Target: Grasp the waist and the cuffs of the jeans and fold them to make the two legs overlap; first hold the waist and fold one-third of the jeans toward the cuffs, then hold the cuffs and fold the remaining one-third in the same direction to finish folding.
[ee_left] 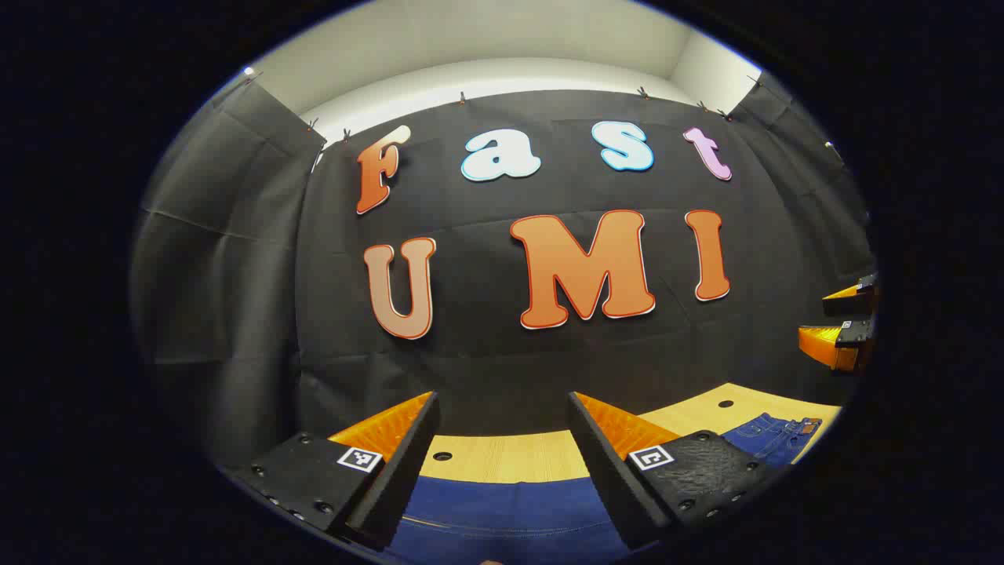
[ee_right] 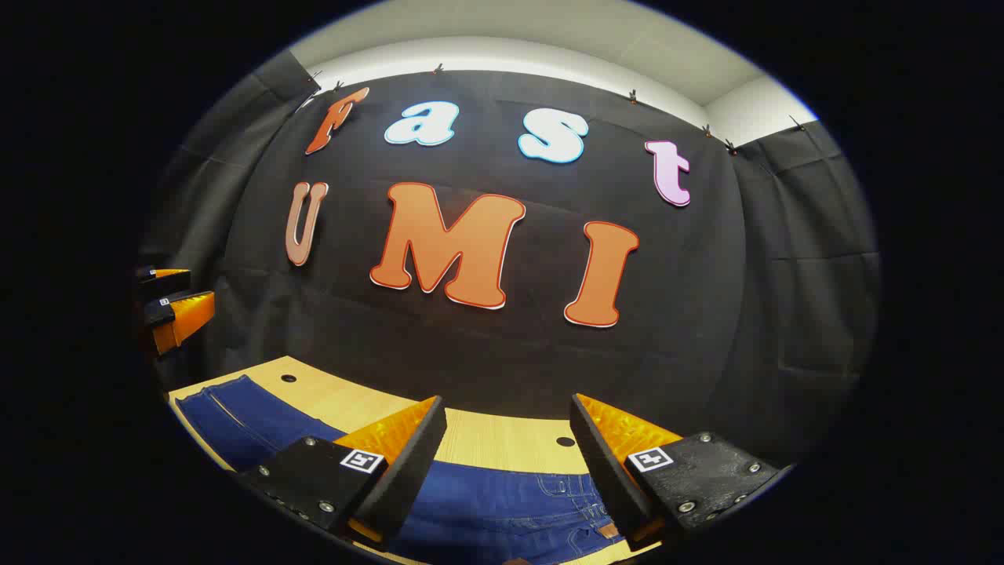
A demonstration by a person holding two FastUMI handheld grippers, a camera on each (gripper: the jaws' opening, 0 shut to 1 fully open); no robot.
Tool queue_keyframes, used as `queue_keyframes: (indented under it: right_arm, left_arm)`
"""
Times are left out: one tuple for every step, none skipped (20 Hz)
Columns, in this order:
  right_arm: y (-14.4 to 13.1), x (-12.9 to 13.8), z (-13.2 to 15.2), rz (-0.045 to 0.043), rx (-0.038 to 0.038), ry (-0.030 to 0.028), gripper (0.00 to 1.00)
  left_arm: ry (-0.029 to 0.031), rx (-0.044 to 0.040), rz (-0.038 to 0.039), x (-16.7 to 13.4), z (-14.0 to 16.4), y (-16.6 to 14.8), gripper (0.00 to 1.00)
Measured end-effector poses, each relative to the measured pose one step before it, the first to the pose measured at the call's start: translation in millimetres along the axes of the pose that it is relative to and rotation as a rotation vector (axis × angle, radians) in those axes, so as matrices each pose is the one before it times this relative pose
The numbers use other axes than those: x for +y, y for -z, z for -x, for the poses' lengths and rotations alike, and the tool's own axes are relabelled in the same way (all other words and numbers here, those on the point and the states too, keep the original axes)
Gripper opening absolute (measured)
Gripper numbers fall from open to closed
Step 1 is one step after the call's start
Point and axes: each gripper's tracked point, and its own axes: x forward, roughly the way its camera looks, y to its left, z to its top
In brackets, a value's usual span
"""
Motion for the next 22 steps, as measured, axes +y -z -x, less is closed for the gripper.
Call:
queue_keyframes:
  right_arm:
    - [-0.42,-0.15,-2.31,-0.00501,0.00125,0.00317,0.98]
    - [1.71,-2.13,-1.47,-0.00383,0.00552,0.00714,0.97]
    - [0.10,-0.48,-2.27,-0.00429,0.00208,0.00498,0.97]
    - [-0.55,-1.74,-1.79,-0.00163,-0.00127,0.00634,0.98]
    - [1.84,-2.50,-1.07,0.00188,0.00153,0.00420,0.97]
    - [0.87,-2.11,-1.54,0.00604,0.00236,0.00822,0.97]
    - [1.16,-1.78,0.08,0.00438,0.00522,0.00611,0.97]
    - [1.34,-1.60,-1.09,-0.00117,0.00215,0.00465,0.97]
    - [1.55,-1.58,-1.53,-0.00468,0.00553,0.00493,0.97]
    - [1.43,-0.62,-0.16,-0.00520,0.00458,0.00156,0.94]
    - [0.58,-0.51,-1.05,0.00077,0.00148,0.00580,0.97]
    - [0.19,-0.77,-1.55,0.00448,0.00077,0.00422,0.98]
    - [1.18,-0.23,-1.67,0.00614,0.00069,0.00264,0.97]
    - [0.08,0.02,-1.68,0.00323,0.00136,0.00292,0.97]
    - [0.24,0.80,-1.46,0.00042,0.00042,0.00196,0.97]
    - [0.59,0.07,-1.87,-0.00015,0.00133,0.00473,0.97]
    - [1.04,0.22,-1.63,-0.00106,0.00277,0.00030,0.97]
    - [0.39,-0.16,-1.58,-0.00287,0.00489,0.00349,0.97]
    - [1.49,0.16,-1.29,-0.00675,0.00484,-0.00028,0.98]
    - [1.35,-1.05,-1.46,-0.00604,0.00318,0.00411,0.97]
    - [1.95,-1.85,-2.01,-0.00083,0.00575,0.00937,0.97]
    - [3.83,-3.01,-1.41,0.00290,0.01083,0.00753,0.97]
  left_arm:
    - [-0.00149,-0.00231,-0.00052,1.45,-1.97,-0.25,0.98]
    - [-0.00333,0.00174,0.00187,1.09,-2.17,-0.56,0.98]
    - [-0.00398,0.00253,0.00501,0.27,-2.28,2.29,0.98]
    - [-0.00057,0.00590,0.00093,-0.65,-2.59,0.59,1.00]
    - [0.00520,0.00273,-0.00024,-2.12,-3.90,2.46,0.98]
    - [0.00614,-0.00166,0.00153,-2.16,-2.33,0.57,0.98]
    - [0.00474,-0.00393,0.00594,-0.60,-1.35,-1.24,0.99]
    - [0.00674,-0.00041,0.00363,-1.34,-2.68,0.00,0.98]
    - [0.00568,0.00049,0.00169,-1.57,-2.77,2.63,0.98]
    - [0.00925,0.00006,0.00519,-2.47,-3.32,0.05,0.98]
    - [0.00619,-0.00480,0.00888,-1.94,-1.71,-0.54,0.98]
    - [-0.00171,-0.01140,0.01097,1.22,-3.87,-1.36,0.99]
    - [-0.00547,-0.00998,0.00627,2.97,-1.36,-0.43,0.99]
    - [-0.00511,0.00310,-0.00611,1.95,-1.78,1.08,0.98]
    - [-0.00245,0.00155,-0.00418,1.27,-1.83,3.06,0.98]
    - [0.00025,0.00044,-0.00235,1.46,-2.25,-1.77,0.98]
    - [-0.00277,-0.00065,-0.00059,1.46,-2.58,0.47,0.98]
    - [0.00285,0.00375,0.00179,0.18,-1.90,1.13,1.00]
    - [0.00350,0.00621,0.00016,-0.87,-2.98,3.23,0.98]
    - [0.00241,0.00807,0.00009,0.28,-1.18,1.57,0.98]
    - [-0.00065,0.00790,-0.00036,2.12,-1.81,2.86,0.98]
    - [-0.00237,0.00822,0.00100,2.67,-0.94,2.43,0.98]
